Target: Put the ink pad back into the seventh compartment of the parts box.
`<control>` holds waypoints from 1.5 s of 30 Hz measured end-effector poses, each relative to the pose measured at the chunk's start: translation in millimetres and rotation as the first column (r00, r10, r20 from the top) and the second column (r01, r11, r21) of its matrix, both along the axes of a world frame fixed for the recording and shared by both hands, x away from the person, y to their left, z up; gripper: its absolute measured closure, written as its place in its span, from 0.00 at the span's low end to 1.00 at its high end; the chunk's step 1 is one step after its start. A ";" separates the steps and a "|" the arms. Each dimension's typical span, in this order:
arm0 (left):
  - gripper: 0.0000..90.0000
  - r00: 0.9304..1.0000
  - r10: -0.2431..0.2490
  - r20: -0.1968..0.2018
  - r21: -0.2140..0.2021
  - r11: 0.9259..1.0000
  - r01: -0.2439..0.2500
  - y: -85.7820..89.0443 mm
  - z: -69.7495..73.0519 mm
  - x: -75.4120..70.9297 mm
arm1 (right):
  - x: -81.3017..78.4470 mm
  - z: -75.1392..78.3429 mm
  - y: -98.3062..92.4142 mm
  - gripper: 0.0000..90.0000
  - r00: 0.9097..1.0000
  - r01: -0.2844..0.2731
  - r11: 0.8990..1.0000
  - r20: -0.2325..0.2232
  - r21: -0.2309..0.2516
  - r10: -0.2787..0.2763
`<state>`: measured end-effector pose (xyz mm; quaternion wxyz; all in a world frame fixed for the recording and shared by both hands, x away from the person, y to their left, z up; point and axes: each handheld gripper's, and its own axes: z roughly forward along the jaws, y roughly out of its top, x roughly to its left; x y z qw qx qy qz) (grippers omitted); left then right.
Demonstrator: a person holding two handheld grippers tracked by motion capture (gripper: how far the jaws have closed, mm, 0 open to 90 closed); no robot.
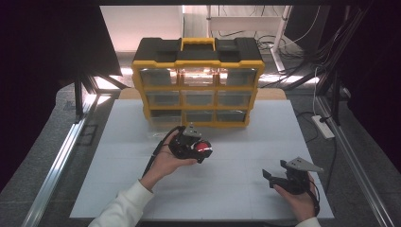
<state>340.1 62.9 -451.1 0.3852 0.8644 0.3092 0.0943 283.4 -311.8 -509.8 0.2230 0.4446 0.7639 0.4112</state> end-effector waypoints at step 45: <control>0.33 0.991 0.098 0.093 -0.110 0.990 -0.088 41.3 43.3 -4.5 | 0.4 -0.2 -0.2 0.19 1.000 0.000 1.000 0.004 -0.003 0.000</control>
